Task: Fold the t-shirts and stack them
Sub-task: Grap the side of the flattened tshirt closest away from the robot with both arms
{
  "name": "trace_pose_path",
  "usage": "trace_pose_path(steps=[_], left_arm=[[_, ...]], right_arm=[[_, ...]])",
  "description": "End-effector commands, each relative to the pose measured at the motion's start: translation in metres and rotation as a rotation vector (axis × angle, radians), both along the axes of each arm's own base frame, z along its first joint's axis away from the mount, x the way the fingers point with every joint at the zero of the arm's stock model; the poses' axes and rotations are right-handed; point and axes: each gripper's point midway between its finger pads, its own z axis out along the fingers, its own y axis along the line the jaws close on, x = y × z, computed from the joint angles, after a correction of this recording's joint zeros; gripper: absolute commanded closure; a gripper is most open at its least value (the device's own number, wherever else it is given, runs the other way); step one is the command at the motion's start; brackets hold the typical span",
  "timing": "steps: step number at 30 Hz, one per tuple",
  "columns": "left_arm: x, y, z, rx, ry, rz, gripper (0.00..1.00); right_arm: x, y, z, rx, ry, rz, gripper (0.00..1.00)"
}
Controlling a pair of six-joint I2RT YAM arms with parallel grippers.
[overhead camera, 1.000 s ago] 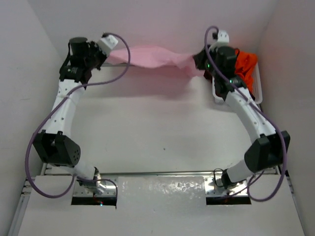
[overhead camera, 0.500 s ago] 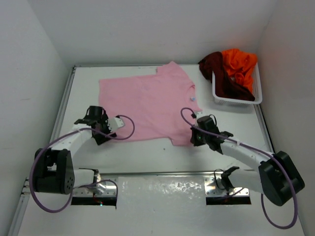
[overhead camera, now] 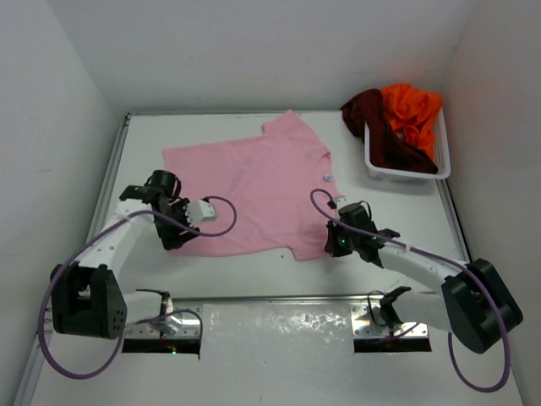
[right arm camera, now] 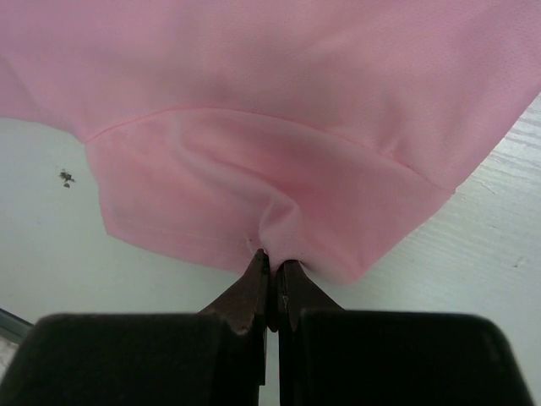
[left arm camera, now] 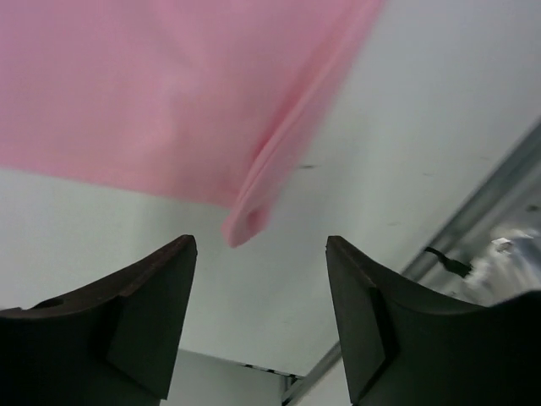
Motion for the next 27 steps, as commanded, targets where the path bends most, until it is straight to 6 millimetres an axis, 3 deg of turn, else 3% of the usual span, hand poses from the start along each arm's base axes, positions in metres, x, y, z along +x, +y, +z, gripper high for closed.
trace_pose_path(steps=[1, 3, 5, 6, 7, 8, 9, 10, 12, 14, 15, 18, 21, 22, 23, 25, 27], left_arm=[[-0.034, -0.036, 0.018, -0.183, 0.173, -0.036, 0.39], [-0.048, -0.045, 0.032, -0.235, 0.233, -0.072, 0.28], [-0.055, -0.041, 0.023, -0.209, 0.244, -0.065, 0.14], [-0.057, -0.027, 0.013, -0.118, 0.246, -0.051, 0.14], [-0.046, -0.019, 0.002, -0.060, 0.193, -0.010, 0.15], [-0.052, 0.004, -0.018, 0.075, 0.194, 0.027, 0.16], [-0.040, 0.013, -0.025, 0.124, 0.129, 0.072, 0.17], [-0.014, 0.020, -0.028, 0.158, 0.007, 0.119, 0.20], [-0.008, 0.019, -0.031, 0.151, -0.001, 0.097, 0.27], [-0.021, 0.008, -0.037, 0.103, 0.095, 0.045, 0.27], [-0.033, 0.010, -0.044, 0.114, 0.148, 0.029, 0.27], [-0.031, 0.031, -0.068, 0.231, 0.093, 0.069, 0.24], [-0.014, 0.041, -0.071, 0.287, 0.007, 0.129, 0.45], [-0.011, 0.040, -0.070, 0.280, -0.008, 0.154, 0.75], [-0.008, 0.039, -0.069, 0.268, -0.019, 0.170, 0.98], [-0.003, 0.033, -0.060, 0.230, -0.039, 0.205, 1.00], [-0.011, 0.022, -0.053, 0.169, -0.007, 0.206, 1.00]], right_arm=[[0.003, 0.008, 0.006, 0.030, -0.019, 0.037, 1.00], [0.001, 0.008, 0.004, 0.025, -0.014, 0.044, 1.00], [0.000, 0.009, 0.001, 0.029, -0.005, 0.049, 1.00], [0.000, 0.010, 0.002, 0.033, -0.006, 0.052, 1.00], [0.000, 0.011, 0.001, 0.036, -0.003, 0.055, 1.00], [0.001, 0.012, 0.000, 0.034, 0.001, 0.059, 1.00], [0.001, 0.012, 0.000, 0.033, 0.002, 0.058, 1.00], [0.002, 0.012, 0.000, 0.034, -0.001, 0.060, 1.00], [0.003, 0.015, 0.001, 0.040, 0.005, 0.068, 1.00], [0.003, 0.015, 0.001, 0.036, 0.012, 0.071, 1.00], [0.004, 0.014, 0.002, 0.031, 0.009, 0.067, 1.00], [0.003, 0.012, 0.000, 0.029, 0.004, 0.051, 1.00], [0.001, 0.010, -0.001, 0.027, 0.013, 0.041, 1.00], [0.001, 0.009, 0.000, 0.025, 0.012, 0.039, 1.00], [0.001, 0.009, 0.001, 0.022, 0.007, 0.039, 1.00], [0.002, 0.008, 0.006, 0.020, -0.001, 0.041, 1.00], [-0.002, 0.004, 0.009, 0.003, 0.007, 0.053, 1.00]])
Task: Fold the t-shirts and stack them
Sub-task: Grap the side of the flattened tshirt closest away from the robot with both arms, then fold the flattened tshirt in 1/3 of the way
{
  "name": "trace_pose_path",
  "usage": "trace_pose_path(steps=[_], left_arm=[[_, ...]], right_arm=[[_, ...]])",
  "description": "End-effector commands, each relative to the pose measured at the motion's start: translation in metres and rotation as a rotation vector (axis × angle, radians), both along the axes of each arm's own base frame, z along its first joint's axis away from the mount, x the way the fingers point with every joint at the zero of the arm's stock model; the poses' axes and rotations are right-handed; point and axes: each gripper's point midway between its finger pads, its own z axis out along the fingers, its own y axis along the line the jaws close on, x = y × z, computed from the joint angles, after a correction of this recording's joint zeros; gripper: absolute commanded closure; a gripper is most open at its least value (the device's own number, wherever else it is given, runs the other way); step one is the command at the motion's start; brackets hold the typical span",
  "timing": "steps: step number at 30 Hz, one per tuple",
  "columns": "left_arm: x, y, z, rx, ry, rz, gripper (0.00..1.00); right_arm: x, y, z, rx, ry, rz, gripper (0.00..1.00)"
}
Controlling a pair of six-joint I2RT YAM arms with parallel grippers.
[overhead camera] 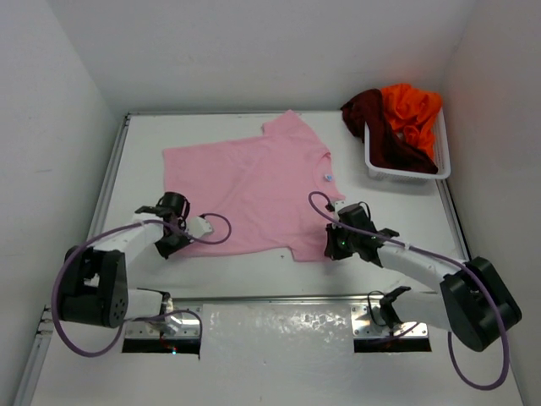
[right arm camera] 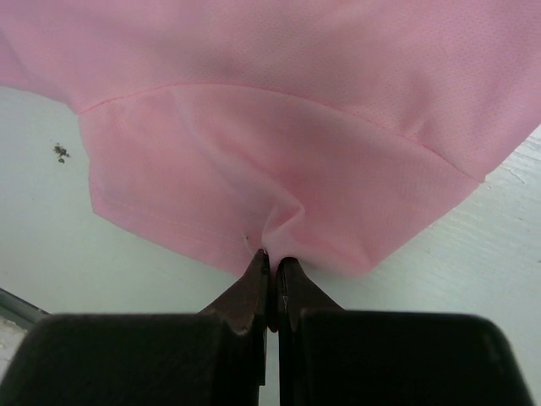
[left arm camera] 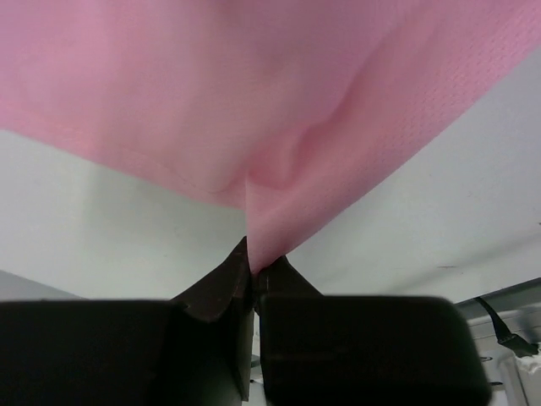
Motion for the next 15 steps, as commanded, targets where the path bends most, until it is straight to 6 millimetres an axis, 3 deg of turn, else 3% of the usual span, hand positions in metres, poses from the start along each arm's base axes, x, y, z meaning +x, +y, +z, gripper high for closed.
trace_pose_path(steps=[1, 3, 4, 6, 7, 9, 10, 11, 13, 14, 15], left_arm=[[0.022, -0.016, 0.028, -0.085, -0.125, 0.034, 1.00], [0.017, -0.016, 0.036, -0.091, -0.126, 0.022, 1.00], [0.020, -0.018, 0.044, -0.103, -0.155, 0.016, 1.00], [0.028, -0.022, 0.053, -0.124, -0.185, 0.016, 1.00], [0.033, -0.025, 0.055, -0.139, -0.192, 0.014, 1.00], [0.059, -0.029, 0.068, -0.151, -0.259, 0.025, 1.00], [0.067, -0.028, 0.065, -0.140, -0.245, 0.035, 1.00], [0.083, -0.030, 0.075, -0.145, -0.276, 0.039, 1.00], [0.099, -0.028, 0.070, -0.138, -0.255, 0.066, 1.00], [0.114, -0.028, 0.080, -0.148, -0.280, 0.076, 1.00], [0.121, -0.024, 0.072, -0.149, -0.251, 0.102, 1.00]], right_arm=[[0.014, 0.001, 0.028, -0.001, -0.091, 0.011, 1.00], [0.016, -0.002, 0.039, -0.014, -0.119, 0.013, 1.00], [0.026, 0.000, 0.058, -0.007, -0.172, 0.019, 1.00], [0.038, -0.001, 0.075, -0.022, -0.215, 0.015, 1.00], [0.053, 0.006, 0.097, -0.009, -0.267, 0.021, 1.00], [0.070, 0.005, 0.105, -0.005, -0.259, -0.002, 1.00], [0.085, 0.007, 0.119, 0.018, -0.276, -0.024, 1.00], [0.098, -0.002, 0.111, 0.018, -0.241, -0.071, 1.00], [0.125, -0.003, 0.121, 0.052, -0.288, -0.096, 1.00], [0.139, -0.002, 0.115, 0.041, -0.297, -0.094, 1.00], [0.154, 0.001, 0.124, 0.037, -0.333, -0.092, 1.00]])
